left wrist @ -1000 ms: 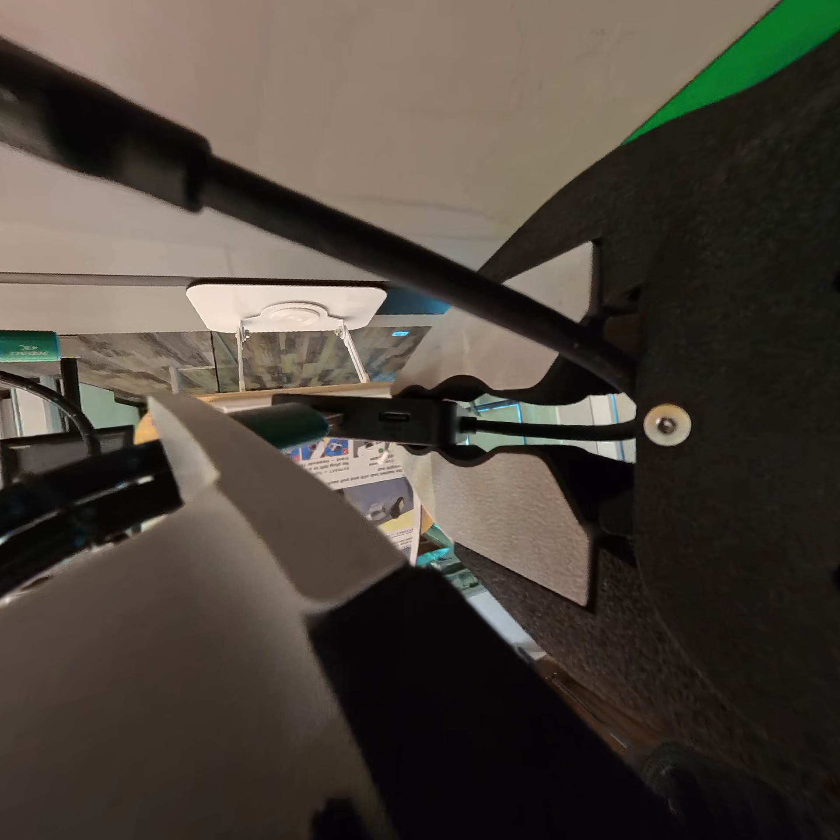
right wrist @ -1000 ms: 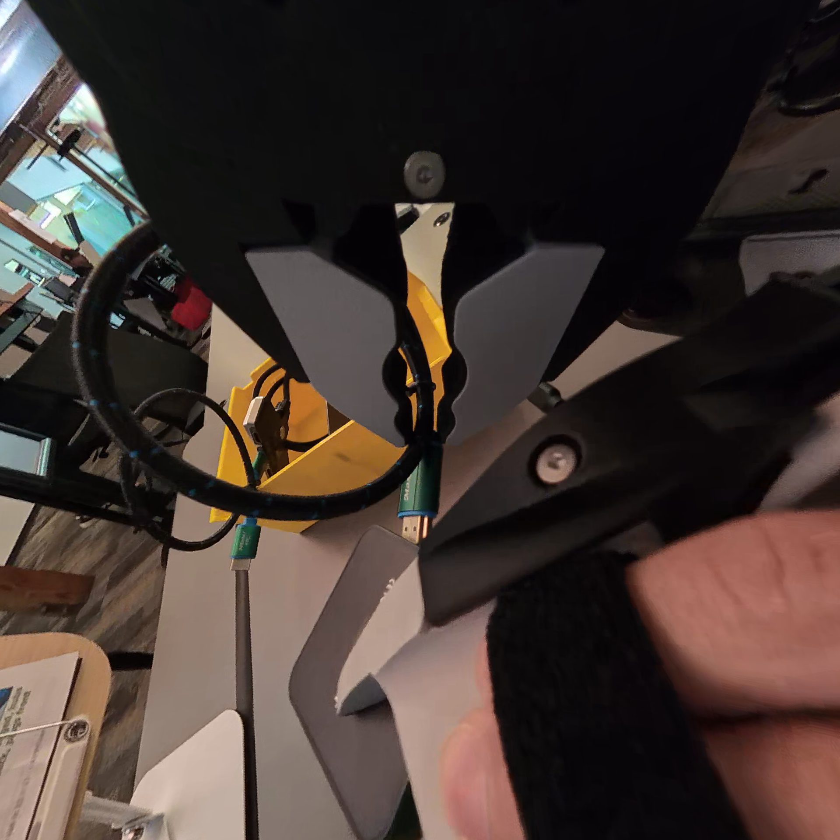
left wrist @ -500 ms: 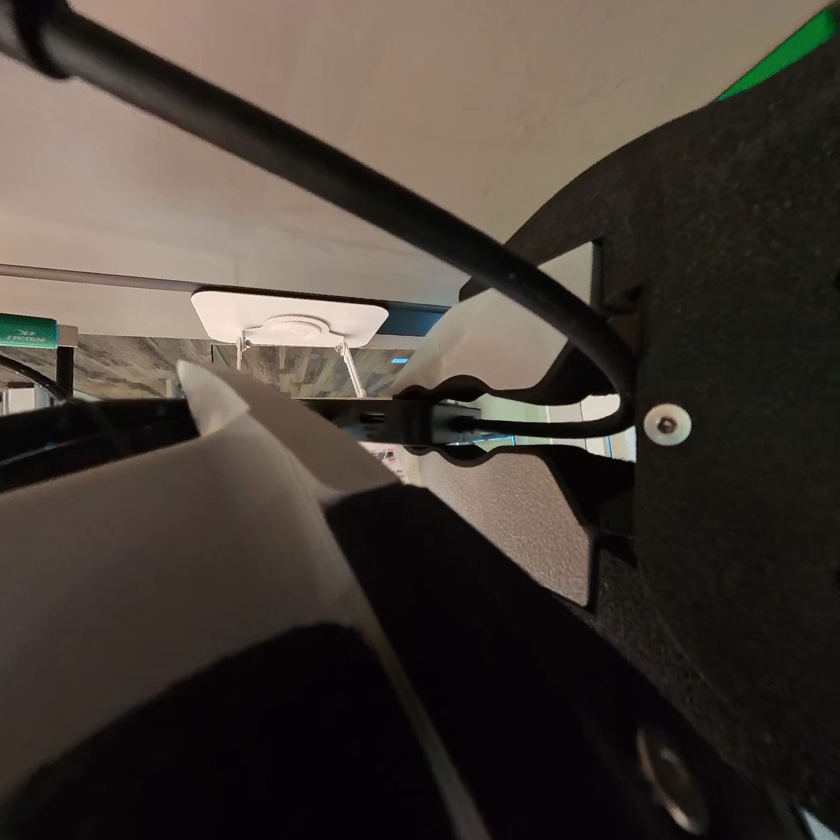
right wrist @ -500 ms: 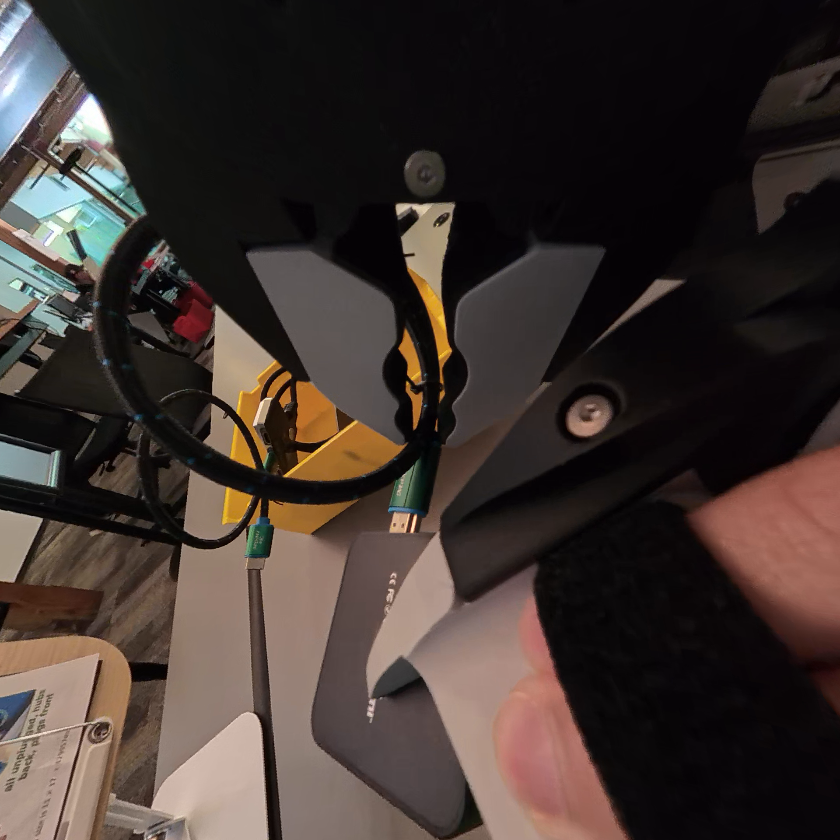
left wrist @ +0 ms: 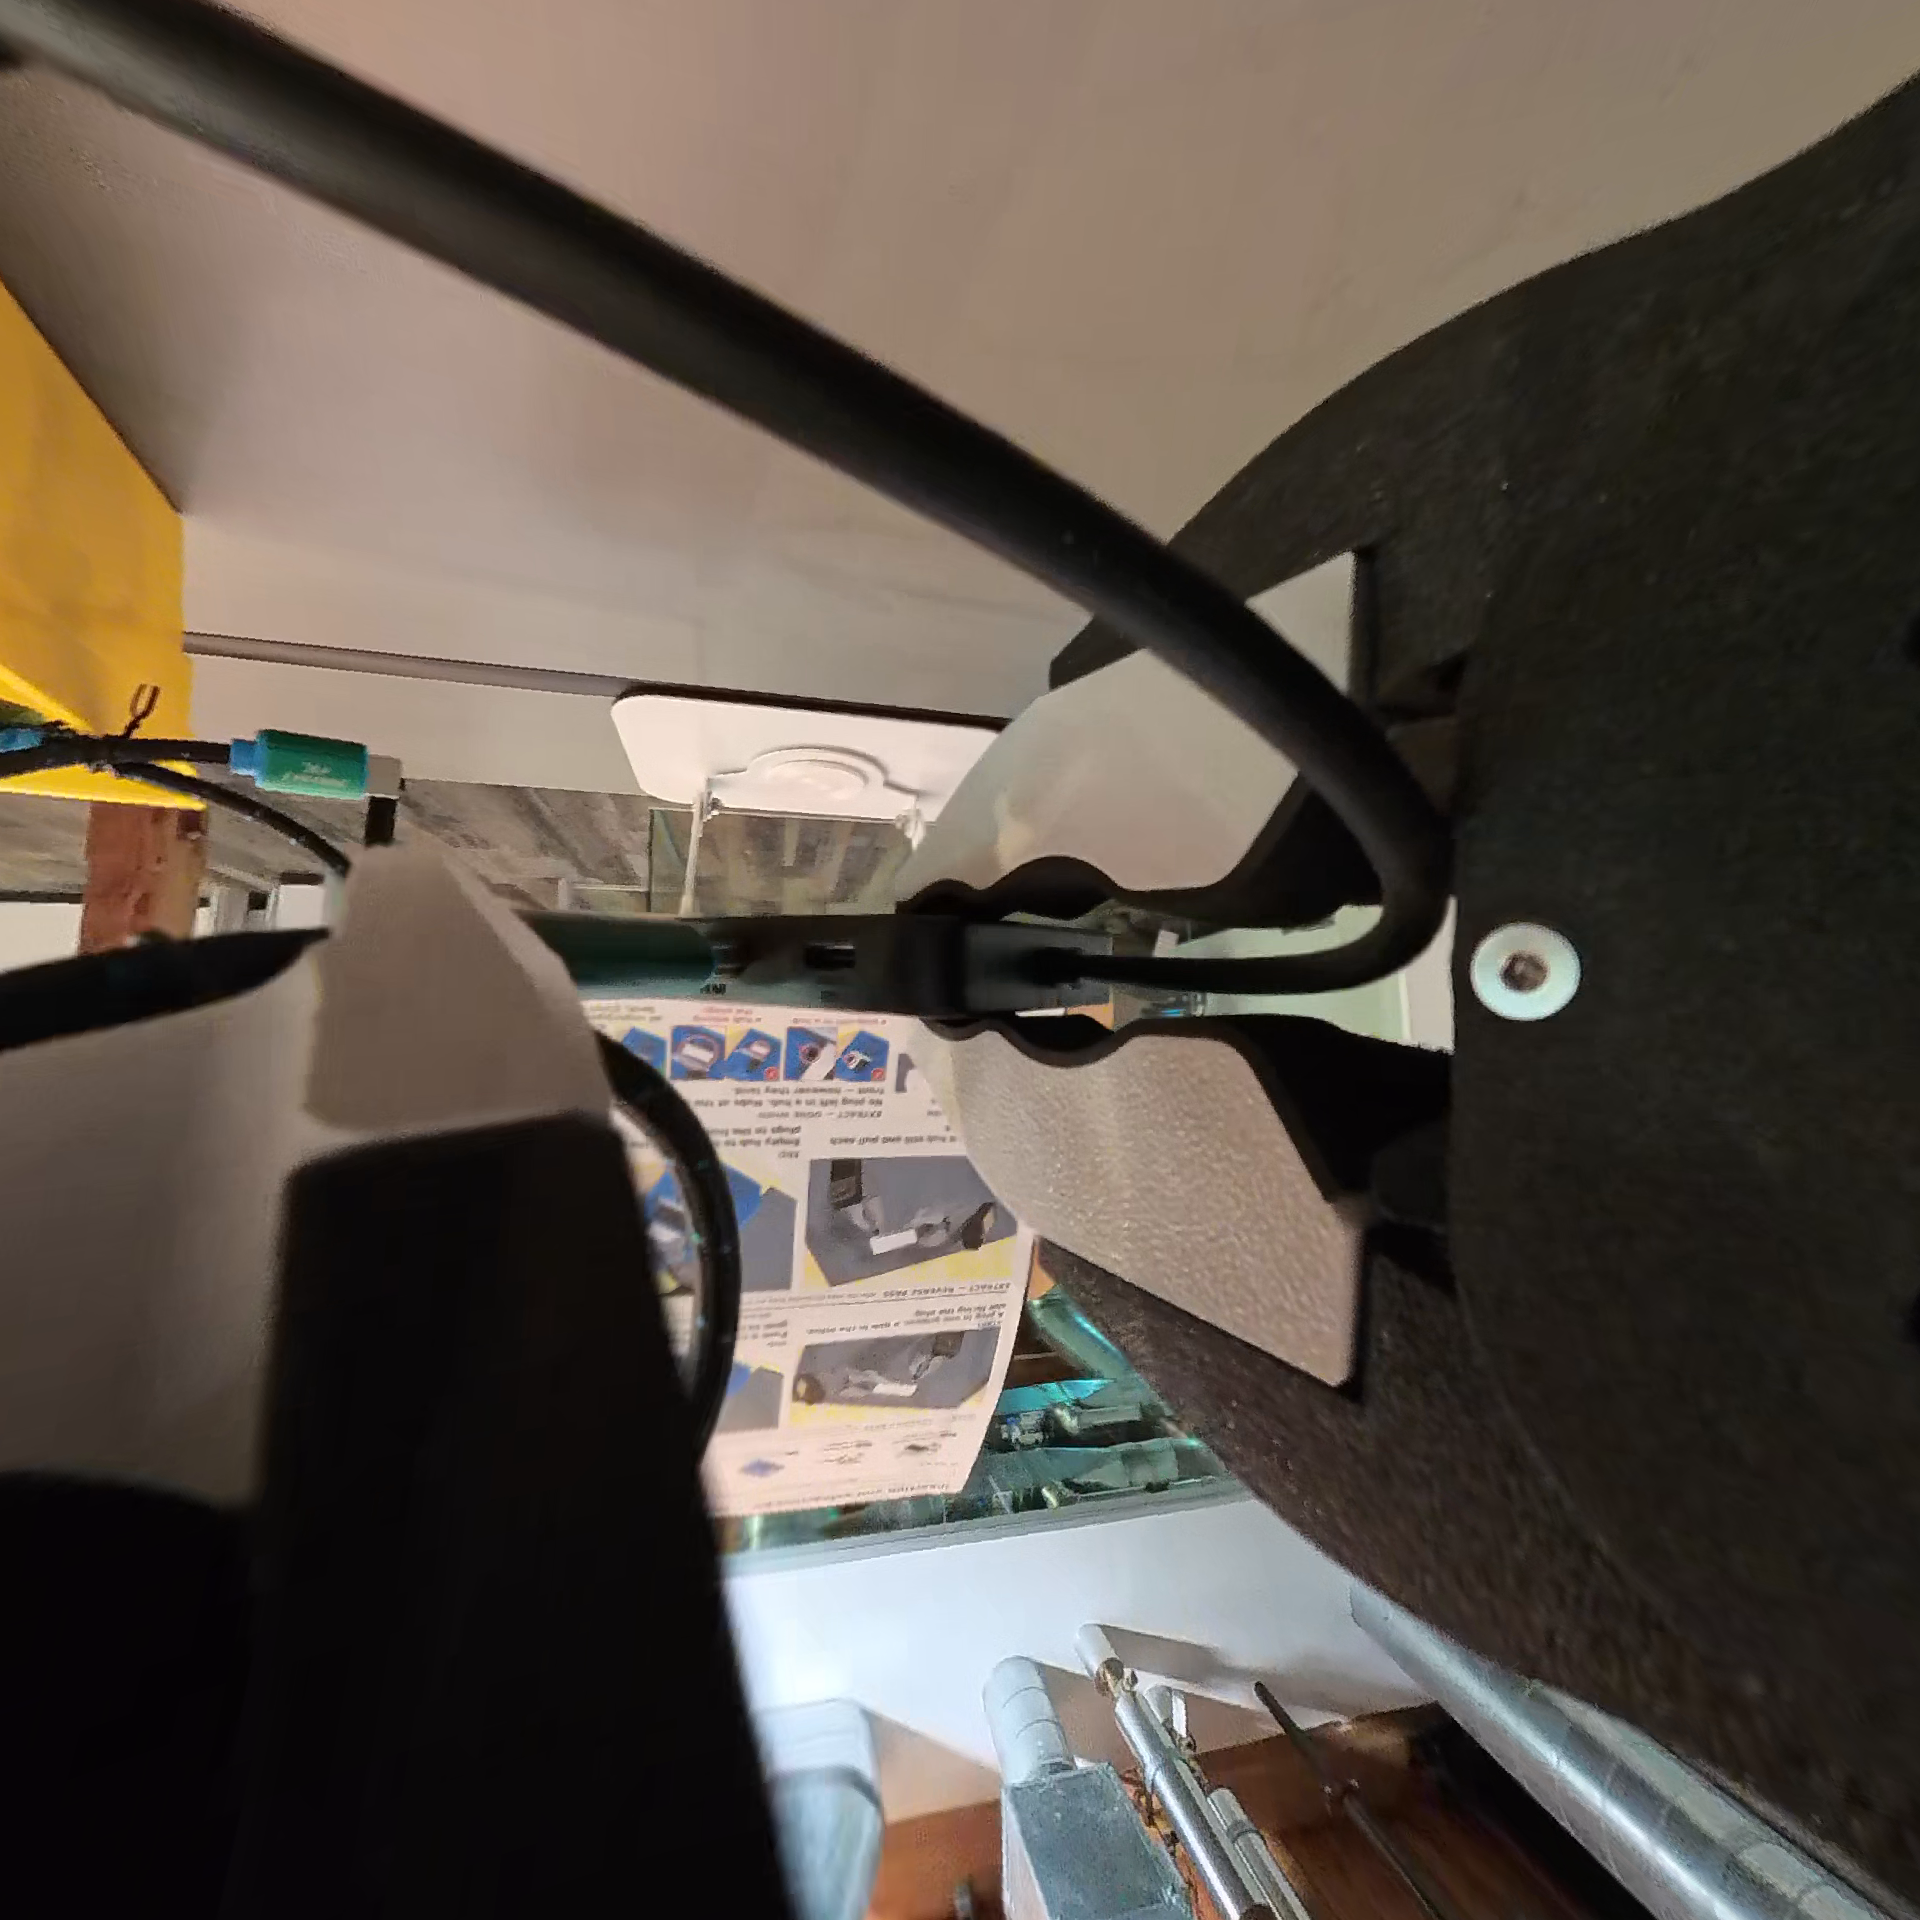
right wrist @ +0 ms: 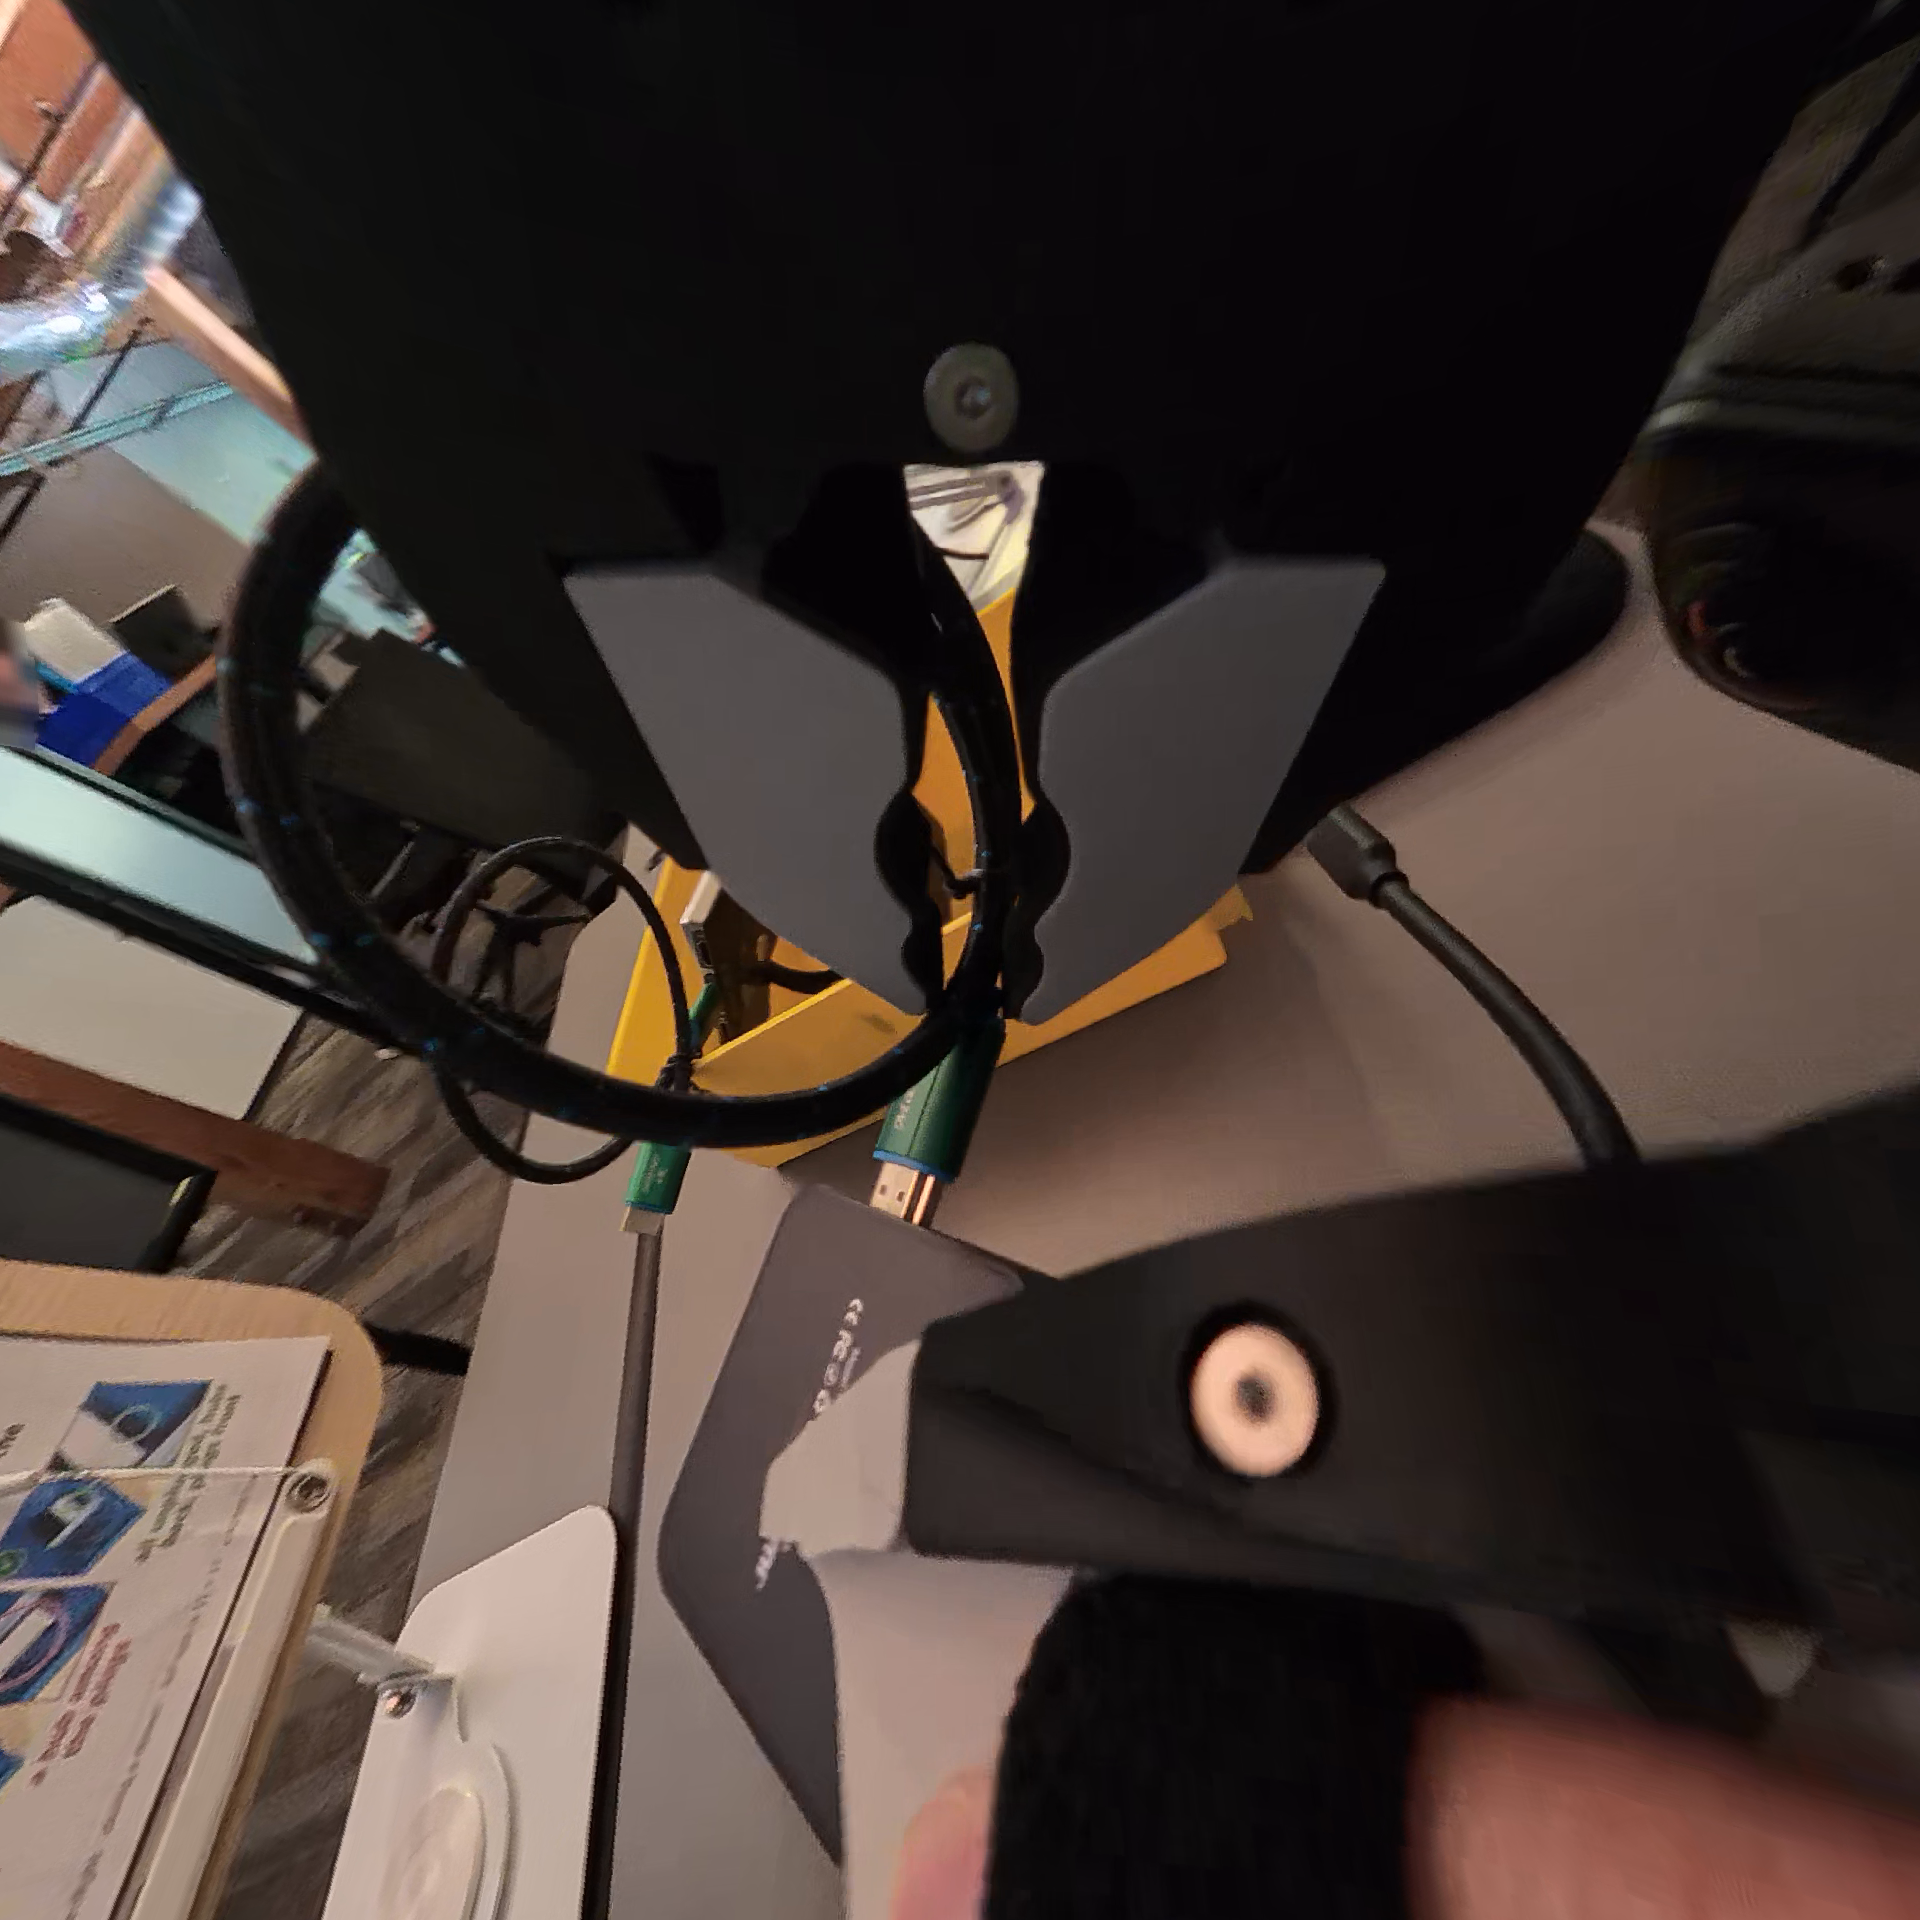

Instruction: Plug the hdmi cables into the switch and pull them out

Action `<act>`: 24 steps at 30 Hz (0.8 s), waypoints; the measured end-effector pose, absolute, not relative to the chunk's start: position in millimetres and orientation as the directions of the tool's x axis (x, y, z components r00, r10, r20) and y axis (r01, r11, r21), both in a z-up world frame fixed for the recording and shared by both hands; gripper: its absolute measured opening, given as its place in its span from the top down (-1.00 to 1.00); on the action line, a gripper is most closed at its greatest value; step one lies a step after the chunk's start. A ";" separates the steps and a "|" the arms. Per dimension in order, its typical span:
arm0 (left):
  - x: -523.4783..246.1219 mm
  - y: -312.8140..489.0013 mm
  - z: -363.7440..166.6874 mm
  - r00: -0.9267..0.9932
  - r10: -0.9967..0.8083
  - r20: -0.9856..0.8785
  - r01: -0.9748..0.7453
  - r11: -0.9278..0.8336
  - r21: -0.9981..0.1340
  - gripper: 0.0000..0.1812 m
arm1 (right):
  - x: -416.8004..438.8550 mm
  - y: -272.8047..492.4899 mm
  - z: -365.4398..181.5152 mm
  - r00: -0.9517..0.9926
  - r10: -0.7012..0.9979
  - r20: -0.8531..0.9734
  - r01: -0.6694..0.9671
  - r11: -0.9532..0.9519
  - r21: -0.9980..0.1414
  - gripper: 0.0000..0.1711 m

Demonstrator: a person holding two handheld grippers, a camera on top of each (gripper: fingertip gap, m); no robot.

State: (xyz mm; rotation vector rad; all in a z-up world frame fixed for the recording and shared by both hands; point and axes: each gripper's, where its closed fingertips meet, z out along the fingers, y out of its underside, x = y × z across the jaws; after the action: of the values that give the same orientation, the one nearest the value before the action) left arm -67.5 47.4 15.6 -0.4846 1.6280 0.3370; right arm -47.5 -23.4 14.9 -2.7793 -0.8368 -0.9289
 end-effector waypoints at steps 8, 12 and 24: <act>-69.3 40.6 31.2 0.013 -0.110 -0.994 -0.468 0.878 -0.104 0.85 | -49.1 -28.2 27.4 0.660 0.418 0.624 0.515 -0.856 0.029 0.87; -69.1 32.0 31.5 0.005 -0.061 -0.998 -0.429 0.901 -0.057 0.85 | -44.2 -33.3 28.6 0.613 0.457 0.644 0.524 -0.845 0.101 0.87; -69.2 20.8 36.4 0.025 -0.123 -0.992 -0.324 0.938 -0.124 0.85 | -46.3 -36.5 35.5 0.547 0.505 0.668 0.601 -0.792 0.107 0.86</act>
State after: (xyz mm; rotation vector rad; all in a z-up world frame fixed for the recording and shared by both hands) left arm -69.2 20.8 36.4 -0.3585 1.5488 0.1608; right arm -46.3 -36.5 35.5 -2.6422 -0.9500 -1.0752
